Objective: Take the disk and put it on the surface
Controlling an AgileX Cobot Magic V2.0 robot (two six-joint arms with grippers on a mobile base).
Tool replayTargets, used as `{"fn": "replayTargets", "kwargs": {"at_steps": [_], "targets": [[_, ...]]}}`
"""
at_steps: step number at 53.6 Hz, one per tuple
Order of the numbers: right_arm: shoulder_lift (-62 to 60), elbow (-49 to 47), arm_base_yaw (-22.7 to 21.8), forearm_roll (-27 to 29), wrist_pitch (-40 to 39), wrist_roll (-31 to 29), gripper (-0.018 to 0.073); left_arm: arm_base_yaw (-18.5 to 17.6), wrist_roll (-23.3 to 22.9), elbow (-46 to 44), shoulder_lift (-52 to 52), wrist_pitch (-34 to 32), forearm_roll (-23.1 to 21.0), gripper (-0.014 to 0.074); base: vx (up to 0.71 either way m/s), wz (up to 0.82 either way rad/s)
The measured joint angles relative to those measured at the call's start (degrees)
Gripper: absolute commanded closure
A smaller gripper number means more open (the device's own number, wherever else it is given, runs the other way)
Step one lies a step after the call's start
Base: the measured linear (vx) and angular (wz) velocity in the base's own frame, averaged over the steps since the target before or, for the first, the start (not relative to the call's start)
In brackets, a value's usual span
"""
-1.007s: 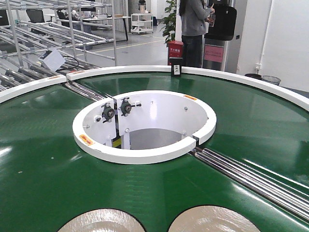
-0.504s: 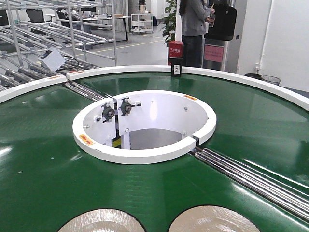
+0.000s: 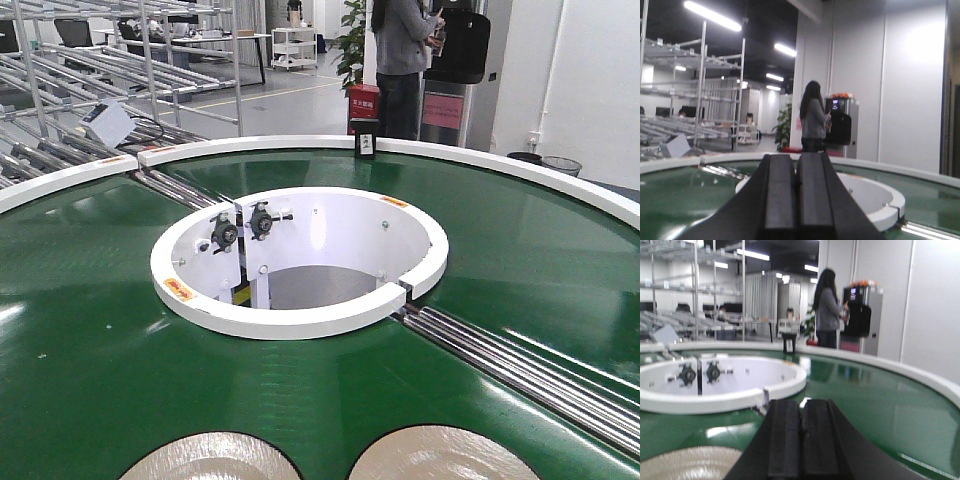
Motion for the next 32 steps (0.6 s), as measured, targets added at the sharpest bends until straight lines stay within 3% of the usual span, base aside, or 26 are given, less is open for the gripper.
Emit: {"fn": "replayTargets", "kwargs": {"at_steps": [10,19,26,32], "targets": [[0.0,-1.87,0.0,1.09,2.65,0.21,0.0568,0.0,-0.25,0.0,0.0,-9.45,0.0,0.0603,0.0,0.0],[1.75,-9.73,0.0,1.03,8.1,0.26,0.0568,0.0,-0.45,-2.35,0.0,-16.76,-0.05,0.0603,0.0,0.0],[6.9,-17.08,0.0,0.39,10.19,0.26,0.0568,0.0,-0.51,-9.27,0.0,-14.36,-0.11,0.0602,0.0,0.0],[12.94,-23.79,0.0,0.22,11.58,0.26,0.0568,0.0,-0.51,-17.73,2.0,-4.85,-0.16,0.0601,0.0,0.0]]}}
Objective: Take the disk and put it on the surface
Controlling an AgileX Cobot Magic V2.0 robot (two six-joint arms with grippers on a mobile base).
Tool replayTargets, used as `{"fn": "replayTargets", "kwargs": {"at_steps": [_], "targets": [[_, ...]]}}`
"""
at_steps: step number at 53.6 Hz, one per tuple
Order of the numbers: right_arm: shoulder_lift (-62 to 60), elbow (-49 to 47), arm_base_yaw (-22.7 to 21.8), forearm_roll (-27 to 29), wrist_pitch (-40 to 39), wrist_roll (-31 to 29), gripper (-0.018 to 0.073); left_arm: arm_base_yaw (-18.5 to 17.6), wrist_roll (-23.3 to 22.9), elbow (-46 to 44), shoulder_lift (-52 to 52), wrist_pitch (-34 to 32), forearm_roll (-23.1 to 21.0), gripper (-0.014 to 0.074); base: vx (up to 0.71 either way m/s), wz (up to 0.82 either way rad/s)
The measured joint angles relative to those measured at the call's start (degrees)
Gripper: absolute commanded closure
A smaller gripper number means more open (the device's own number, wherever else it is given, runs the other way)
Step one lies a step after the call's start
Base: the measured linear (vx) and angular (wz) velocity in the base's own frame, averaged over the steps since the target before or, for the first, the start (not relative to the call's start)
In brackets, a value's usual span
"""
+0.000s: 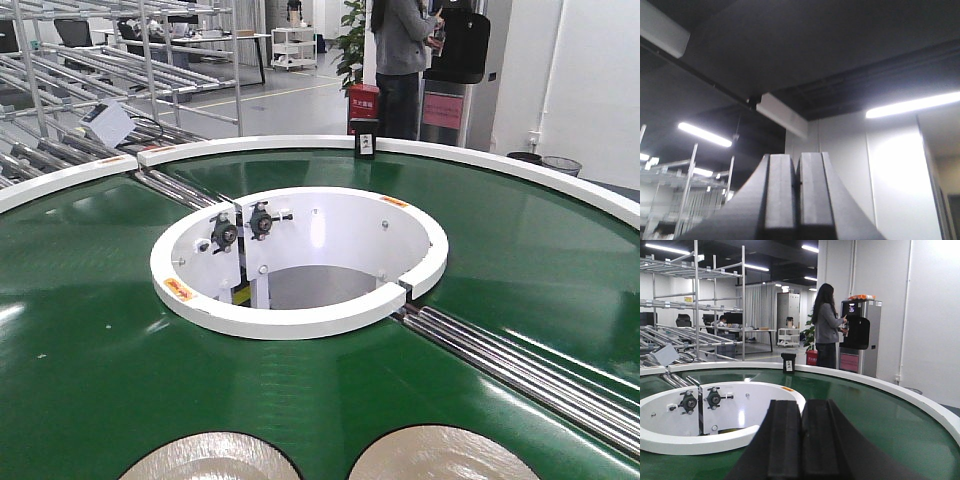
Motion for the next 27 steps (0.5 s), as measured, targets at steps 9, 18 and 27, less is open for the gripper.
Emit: {"fn": "replayTargets", "kwargs": {"at_steps": [9,18,27], "targets": [[10.42,-5.49,0.0,-0.08,0.74,0.0,0.0566,0.0,0.0,-11.48,7.84,18.39,0.0,0.0601,0.0,0.0],[18.28,-5.88,0.0,-0.08,2.8,0.0,0.0561,0.0,0.0,-14.03,15.52,27.82,0.0,0.0601,0.0,0.0],[23.74,-5.88,0.0,-0.08,4.43,0.0,0.0543,0.0,0.0,-14.03,21.84,33.14,0.0,0.0594,0.0,0.0]]}}
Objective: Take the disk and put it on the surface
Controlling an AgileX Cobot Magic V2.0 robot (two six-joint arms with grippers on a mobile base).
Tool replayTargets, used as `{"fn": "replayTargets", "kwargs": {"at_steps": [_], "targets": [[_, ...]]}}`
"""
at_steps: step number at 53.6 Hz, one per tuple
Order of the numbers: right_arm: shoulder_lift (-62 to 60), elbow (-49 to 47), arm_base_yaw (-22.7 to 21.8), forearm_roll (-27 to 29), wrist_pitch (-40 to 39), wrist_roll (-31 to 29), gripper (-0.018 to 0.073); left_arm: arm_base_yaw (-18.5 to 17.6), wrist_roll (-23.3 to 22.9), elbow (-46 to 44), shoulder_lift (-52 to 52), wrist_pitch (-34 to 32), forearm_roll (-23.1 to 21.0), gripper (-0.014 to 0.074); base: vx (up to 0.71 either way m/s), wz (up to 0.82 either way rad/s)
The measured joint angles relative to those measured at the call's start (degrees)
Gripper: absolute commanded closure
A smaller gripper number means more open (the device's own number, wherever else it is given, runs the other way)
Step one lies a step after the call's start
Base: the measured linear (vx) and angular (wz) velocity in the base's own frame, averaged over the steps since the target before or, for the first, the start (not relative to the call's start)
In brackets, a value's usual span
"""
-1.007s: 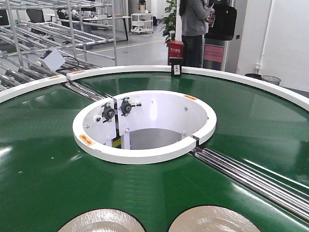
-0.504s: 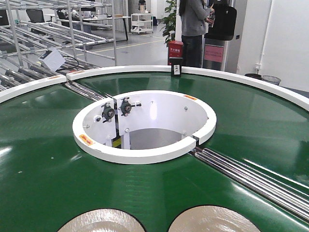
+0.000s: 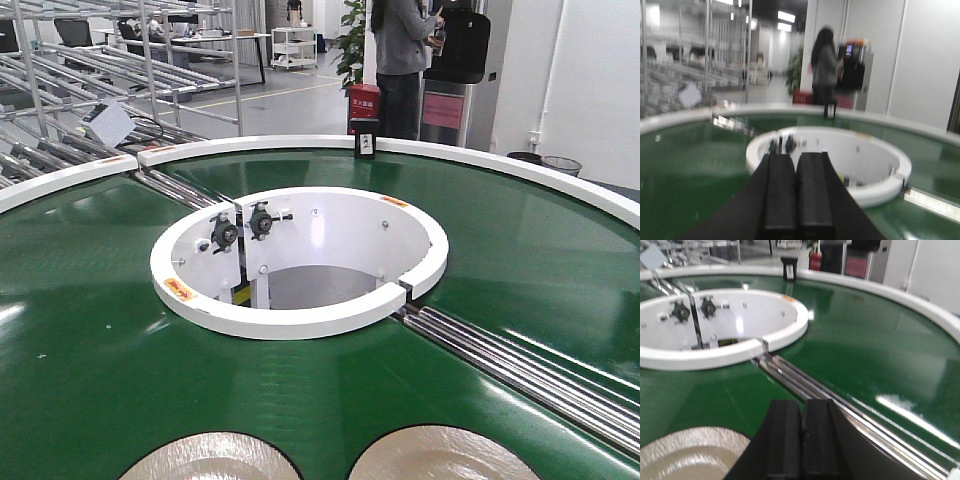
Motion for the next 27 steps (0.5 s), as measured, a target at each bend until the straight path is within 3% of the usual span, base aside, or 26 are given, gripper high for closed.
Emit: {"fn": "replayTargets", "kwargs": {"at_steps": [11,27], "targets": [[4.62,0.0,0.0,0.0,0.19,0.0,0.0459,0.0,0.0,0.0,8.52,6.87,0.0,0.0493,0.0,0.0],[5.71,0.0,0.0,0.0,1.19,0.0,0.0204,0.0,0.0,0.0,17.72,8.39,0.0,0.0113,0.0,0.0]]}}
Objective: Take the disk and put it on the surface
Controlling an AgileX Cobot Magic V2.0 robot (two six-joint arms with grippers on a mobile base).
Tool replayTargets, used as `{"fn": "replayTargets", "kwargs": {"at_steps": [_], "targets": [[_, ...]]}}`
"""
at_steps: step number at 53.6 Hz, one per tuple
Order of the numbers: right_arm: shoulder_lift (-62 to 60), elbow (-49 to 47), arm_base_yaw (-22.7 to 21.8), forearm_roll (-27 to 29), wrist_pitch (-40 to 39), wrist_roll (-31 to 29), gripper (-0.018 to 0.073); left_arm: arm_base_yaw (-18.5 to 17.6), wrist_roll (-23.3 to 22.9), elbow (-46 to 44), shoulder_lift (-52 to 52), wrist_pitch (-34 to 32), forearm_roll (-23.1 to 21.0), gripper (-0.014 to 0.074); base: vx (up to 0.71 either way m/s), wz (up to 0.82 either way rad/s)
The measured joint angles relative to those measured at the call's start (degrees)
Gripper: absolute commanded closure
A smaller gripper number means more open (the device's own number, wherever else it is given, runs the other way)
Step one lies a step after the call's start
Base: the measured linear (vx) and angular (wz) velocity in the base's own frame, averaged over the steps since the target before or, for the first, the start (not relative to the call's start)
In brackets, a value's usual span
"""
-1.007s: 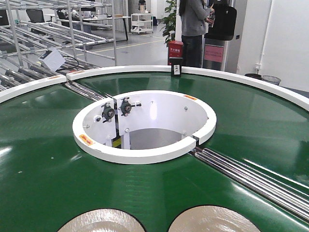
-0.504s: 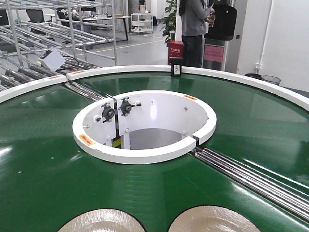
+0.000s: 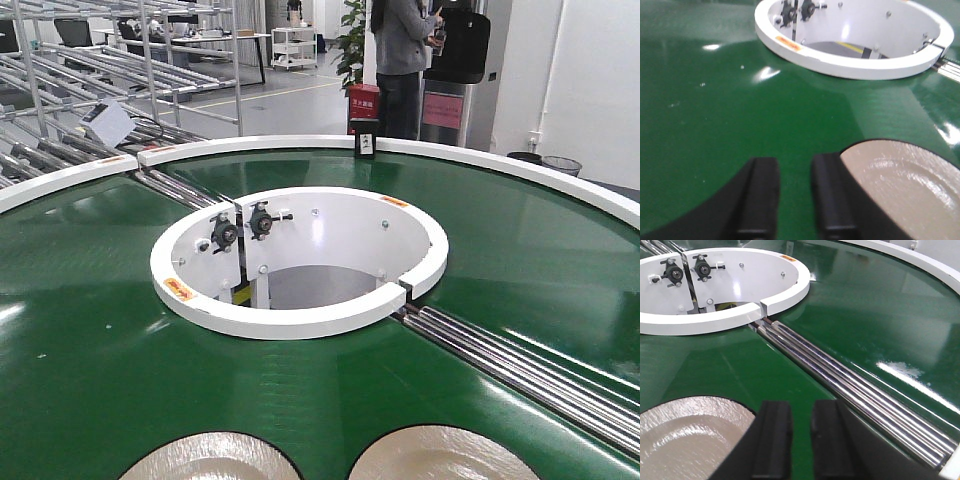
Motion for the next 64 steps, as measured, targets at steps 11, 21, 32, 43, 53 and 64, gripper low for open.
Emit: {"fn": "replayTargets", "kwargs": {"at_steps": [11,21,32,43,53,64], "targets": [[0.0,0.0,0.0,0.0,0.57,0.01,0.0108,0.0,0.0,0.0,2.36,0.0,-0.5,0.0057,0.0,0.0],[0.0,0.0,0.0,0.23,1.65,0.01,0.0108,0.0,-0.33,0.0,6.22,0.69,-2.14,0.0062,0.0,0.0],[0.0,0.0,0.0,3.67,6.08,0.06,0.0108,0.0,2.84,-4.55,14.97,6.0,-10.28,0.0063,0.0,0.0],[0.0,0.0,0.0,4.51,10.9,0.06,0.0108,0.0,17.84,-14.9,30.9,13.62,-23.21,0.0063,0.0,0.0],[0.0,0.0,0.0,5.38,12.34,0.06,0.0108,0.05,21.82,-20.87,42.91,14.86,-28.41,0.0071,0.0,0.0],[0.0,0.0,0.0,5.51,12.73,0.06,0.0108,1.89,31.65,-22.46,49.62,17.79,-34.36,0.0119,0.0,0.0]]}}
